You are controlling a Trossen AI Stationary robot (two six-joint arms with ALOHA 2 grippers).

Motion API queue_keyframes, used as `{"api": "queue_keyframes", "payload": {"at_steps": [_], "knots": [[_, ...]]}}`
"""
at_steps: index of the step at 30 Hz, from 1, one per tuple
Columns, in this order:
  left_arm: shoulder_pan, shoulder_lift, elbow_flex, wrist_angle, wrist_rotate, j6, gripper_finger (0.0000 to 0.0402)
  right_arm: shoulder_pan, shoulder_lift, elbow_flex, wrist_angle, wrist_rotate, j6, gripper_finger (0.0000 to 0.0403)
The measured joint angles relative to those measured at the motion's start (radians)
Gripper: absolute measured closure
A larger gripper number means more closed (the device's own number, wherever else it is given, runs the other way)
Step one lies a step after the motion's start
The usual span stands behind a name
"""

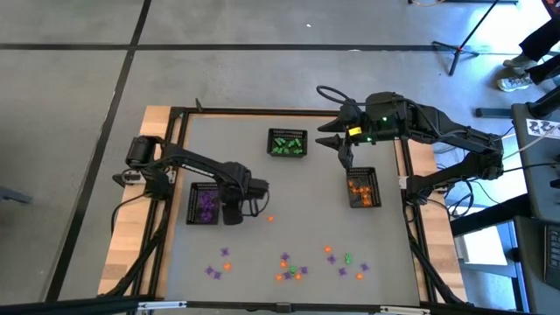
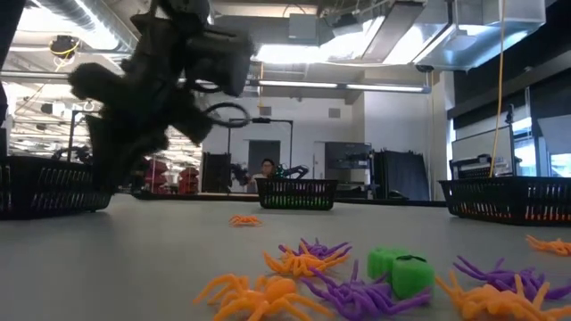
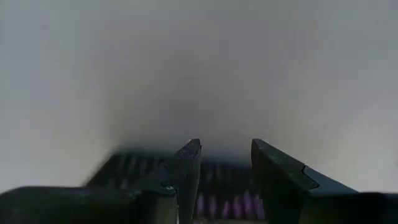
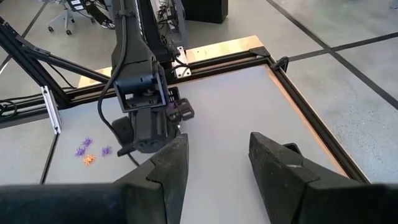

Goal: Sort Halloween decoration
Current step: Adjust the left bin, then put the orange spider toy into the right bin

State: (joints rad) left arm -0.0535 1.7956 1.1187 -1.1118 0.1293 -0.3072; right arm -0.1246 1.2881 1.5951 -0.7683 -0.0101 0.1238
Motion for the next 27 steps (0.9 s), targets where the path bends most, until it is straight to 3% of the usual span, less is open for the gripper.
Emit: {"api": "queue_keyframes", "payload": {"at_steps": [3, 6, 13, 19, 27], "knots": [[0.006, 0.000, 0.000, -0.106, 0.011, 0.028, 0.0267, 0.000, 0.000, 0.000, 0.000, 0.000, 0.001, 0.0236], [0.006, -0.008, -0.001, -0.100, -0.039, 0.037, 0.0267, 0.000, 0.000, 0.000, 0.000, 0.000, 0.001, 0.0236], [0.005, -0.058, -0.001, 0.198, -0.056, 0.025, 0.0267, 0.000, 0.000, 0.000, 0.000, 0.000, 0.002, 0.0236], [0.051, -0.024, -0.001, 0.438, -0.085, 0.020, 0.0266, 0.000, 0.014, 0.000, 0.002, 0.000, 0.002, 0.0236], [0.111, 0.080, 0.002, 0.461, -0.008, 0.003, 0.0266, 0.000, 0.034, 0.000, -0.014, -0.008, 0.006, 0.0236]]}}
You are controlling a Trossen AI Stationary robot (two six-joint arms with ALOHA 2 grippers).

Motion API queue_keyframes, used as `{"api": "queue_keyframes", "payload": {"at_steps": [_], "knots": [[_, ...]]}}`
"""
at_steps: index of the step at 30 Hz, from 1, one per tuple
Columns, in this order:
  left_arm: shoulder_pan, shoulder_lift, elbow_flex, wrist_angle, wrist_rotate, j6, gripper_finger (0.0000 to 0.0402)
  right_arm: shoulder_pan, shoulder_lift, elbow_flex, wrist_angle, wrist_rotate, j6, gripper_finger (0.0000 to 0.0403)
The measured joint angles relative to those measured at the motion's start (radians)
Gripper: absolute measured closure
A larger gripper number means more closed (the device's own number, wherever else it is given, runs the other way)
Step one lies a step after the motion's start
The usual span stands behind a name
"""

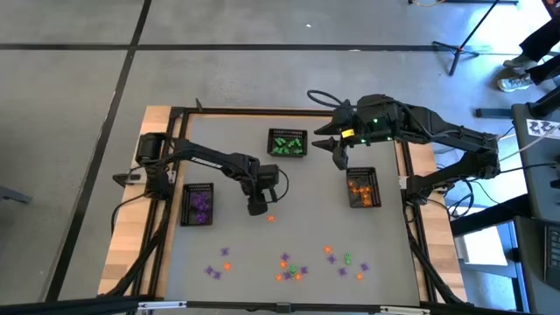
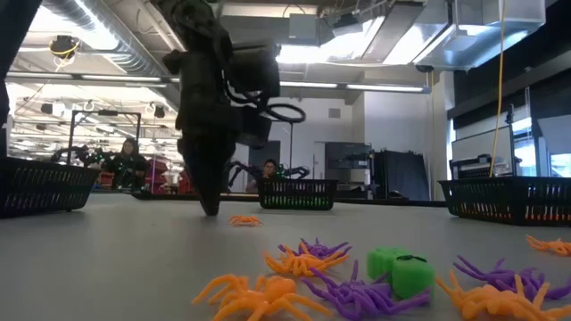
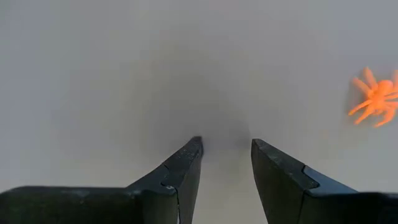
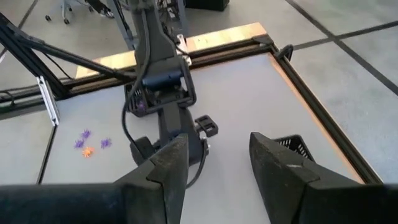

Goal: Sort Halloween decoration
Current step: Put the orange spider toy into the right bin

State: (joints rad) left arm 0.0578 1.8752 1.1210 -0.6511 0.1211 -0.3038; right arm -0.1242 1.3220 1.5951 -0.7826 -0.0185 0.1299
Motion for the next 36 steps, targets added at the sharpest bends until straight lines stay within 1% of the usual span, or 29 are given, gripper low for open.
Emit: {"api": "queue_keyframes", "payload": {"at_steps": [3, 6, 11, 15, 19, 23, 26, 31, 36], "knots": [[-0.006, 0.019, 0.005, -0.047, 0.012, 0.029, 0.0267, 0.000, 0.003, 0.000, -0.004, 0.000, 0.000, 0.0236], [-0.023, 0.021, 0.005, -0.143, 0.004, 0.074, 0.0267, 0.000, 0.007, 0.000, -0.014, 0.000, 0.000, 0.0236], [-0.034, 0.023, 0.001, -0.244, 0.001, 0.097, 0.0266, 0.000, 0.006, 0.000, -0.013, 0.000, -0.004, 0.0236], [-0.034, 0.020, -0.001, -0.217, 0.002, 0.096, 0.0266, 0.000, 0.006, 0.000, -0.012, 0.000, -0.008, 0.0236], [-0.030, 0.022, 0.024, -0.188, -0.014, 0.093, 0.0266, 0.000, 0.006, 0.000, -0.012, 0.000, -0.008, 0.0236], [-0.011, 0.026, 0.051, -0.103, -0.027, 0.096, 0.0266, 0.000, 0.006, 0.000, -0.012, 0.000, -0.008, 0.0236], [0.009, 0.026, 0.052, -0.077, -0.020, 0.096, 0.0266, 0.000, 0.006, 0.000, -0.013, 0.000, -0.007, 0.0236], [0.032, 0.026, 0.053, -0.085, -0.016, 0.070, 0.0266, 0.000, 0.006, 0.000, -0.013, 0.000, -0.006, 0.0236], [0.054, 0.025, 0.054, -0.152, -0.027, 0.060, 0.0266, 0.000, 0.006, 0.000, -0.013, 0.000, 0.001, 0.0236]]}}
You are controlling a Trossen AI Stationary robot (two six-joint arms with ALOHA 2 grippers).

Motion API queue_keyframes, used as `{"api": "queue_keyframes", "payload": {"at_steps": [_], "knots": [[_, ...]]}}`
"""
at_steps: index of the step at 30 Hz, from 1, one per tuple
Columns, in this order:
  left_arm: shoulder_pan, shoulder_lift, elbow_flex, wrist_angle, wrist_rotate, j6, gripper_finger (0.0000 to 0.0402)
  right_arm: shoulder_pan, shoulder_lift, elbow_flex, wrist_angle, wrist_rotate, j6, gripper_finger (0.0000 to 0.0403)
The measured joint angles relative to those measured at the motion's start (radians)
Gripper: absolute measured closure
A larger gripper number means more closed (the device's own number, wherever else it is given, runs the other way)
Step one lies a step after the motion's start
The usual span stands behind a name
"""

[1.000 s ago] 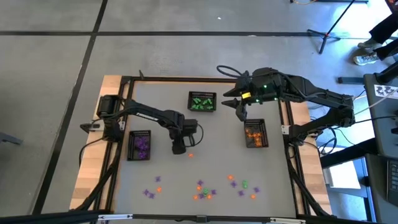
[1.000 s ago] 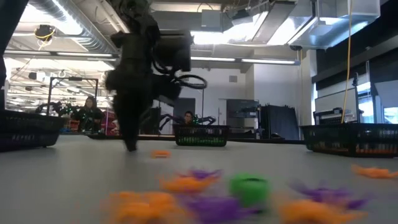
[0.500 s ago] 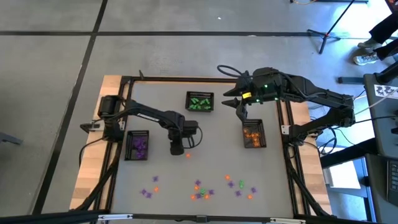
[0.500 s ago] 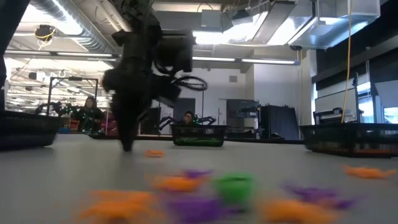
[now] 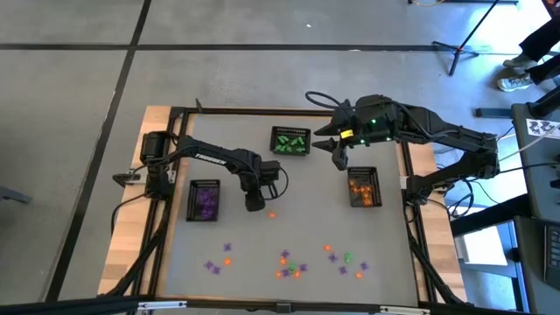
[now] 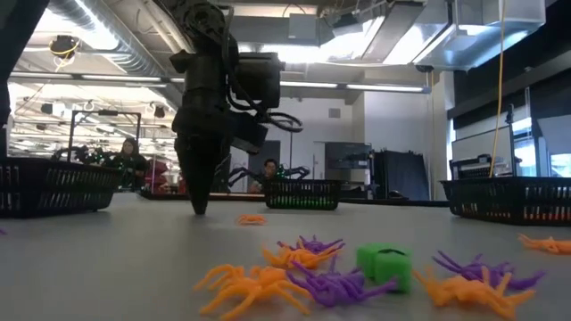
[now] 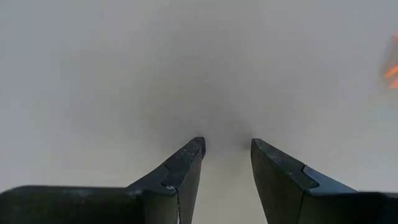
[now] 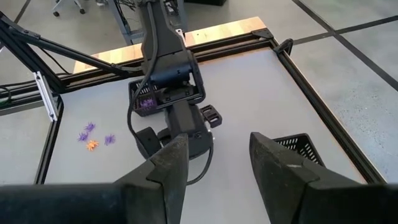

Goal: Sort Halloween decoration
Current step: Put the orange spider toy into the right bin

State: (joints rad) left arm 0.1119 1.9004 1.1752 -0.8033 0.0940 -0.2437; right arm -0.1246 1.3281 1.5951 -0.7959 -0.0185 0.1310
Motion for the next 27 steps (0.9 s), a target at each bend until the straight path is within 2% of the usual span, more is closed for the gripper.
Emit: {"api": "queue_keyframes", "payload": {"at_steps": [10, 15, 20, 24, 27], "knots": [[0.023, -0.003, -0.011, -0.053, -0.004, -0.041, 0.0266, 0.000, 0.000, 0.000, -0.002, 0.000, 0.002, 0.0236], [0.029, -0.002, -0.013, -0.138, -0.013, -0.042, 0.0266, 0.000, 0.000, 0.000, -0.019, 0.000, 0.002, 0.0236], [0.041, -0.002, -0.013, -0.125, -0.002, -0.036, 0.0266, 0.000, 0.000, 0.000, -0.019, 0.000, 0.002, 0.0236], [0.041, 0.002, 0.030, -0.129, -0.012, -0.013, 0.0266, 0.000, 0.000, 0.000, -0.019, 0.000, -0.002, 0.0236], [0.041, -0.002, 0.113, -0.204, -0.063, 0.000, 0.0266, 0.000, 0.000, 0.000, -0.019, 0.000, -0.005, 0.0236]]}}
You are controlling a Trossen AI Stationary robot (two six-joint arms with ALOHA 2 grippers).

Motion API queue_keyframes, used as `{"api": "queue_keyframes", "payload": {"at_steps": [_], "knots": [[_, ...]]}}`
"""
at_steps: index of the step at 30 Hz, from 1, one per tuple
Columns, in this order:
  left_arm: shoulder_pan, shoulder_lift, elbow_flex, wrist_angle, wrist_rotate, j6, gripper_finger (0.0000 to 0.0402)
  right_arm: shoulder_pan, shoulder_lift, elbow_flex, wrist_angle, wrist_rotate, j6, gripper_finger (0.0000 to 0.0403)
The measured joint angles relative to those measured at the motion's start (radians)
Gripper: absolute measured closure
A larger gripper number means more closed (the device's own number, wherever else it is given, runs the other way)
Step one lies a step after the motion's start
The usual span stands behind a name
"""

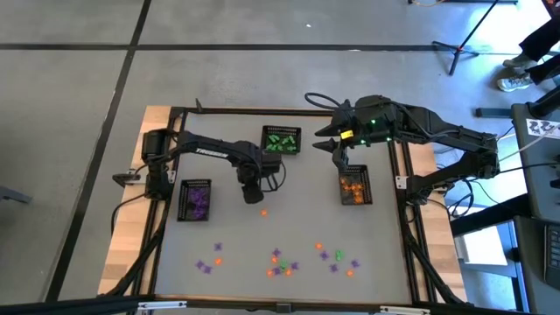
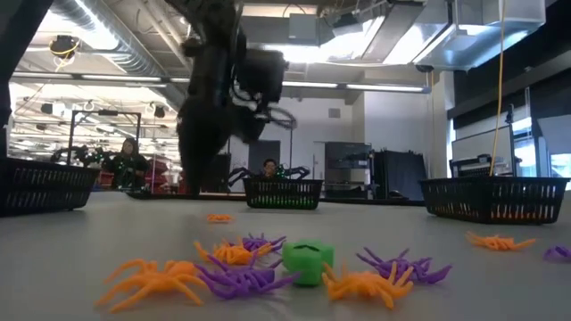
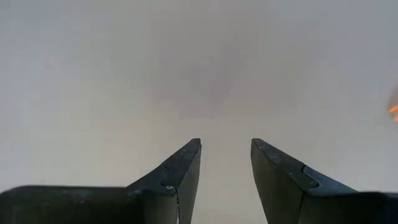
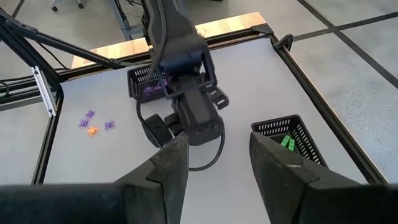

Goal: Sort Halloween decoration
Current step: Put the orange spider toy into the right bin

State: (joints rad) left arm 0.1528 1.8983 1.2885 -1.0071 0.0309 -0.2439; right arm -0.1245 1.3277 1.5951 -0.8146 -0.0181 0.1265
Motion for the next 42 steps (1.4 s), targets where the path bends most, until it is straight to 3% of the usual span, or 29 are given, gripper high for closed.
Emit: {"api": "queue_keyframes", "payload": {"at_steps": [5, 9, 12, 19, 32, 42], "knots": [[-0.026, -0.049, 0.135, -0.035, -0.026, 0.021, 0.0266, 0.000, 0.000, 0.000, -0.013, 0.000, -0.004, 0.0236], [-0.101, -0.073, 0.157, -0.022, -0.061, 0.115, 0.0266, 0.000, 0.000, 0.000, -0.036, 0.000, -0.004, 0.0236], [-0.166, -0.071, 0.132, 0.000, -0.042, 0.170, 0.0266, 0.000, 0.000, 0.000, -0.054, 0.000, -0.004, 0.0236], [-0.285, -0.072, 0.023, 0.253, 0.006, 0.128, 0.0266, 0.000, 0.000, 0.000, -0.064, 0.000, -0.008, 0.0236], [-0.294, -0.072, -0.170, 0.484, 0.006, -0.006, 0.0266, 0.000, 0.000, 0.000, -0.060, 0.000, -0.021, 0.0236], [-0.293, -0.029, -0.183, 0.487, -0.065, -0.017, 0.0266, 0.000, 0.000, 0.000, -0.050, 0.000, -0.020, 0.0236]]}}
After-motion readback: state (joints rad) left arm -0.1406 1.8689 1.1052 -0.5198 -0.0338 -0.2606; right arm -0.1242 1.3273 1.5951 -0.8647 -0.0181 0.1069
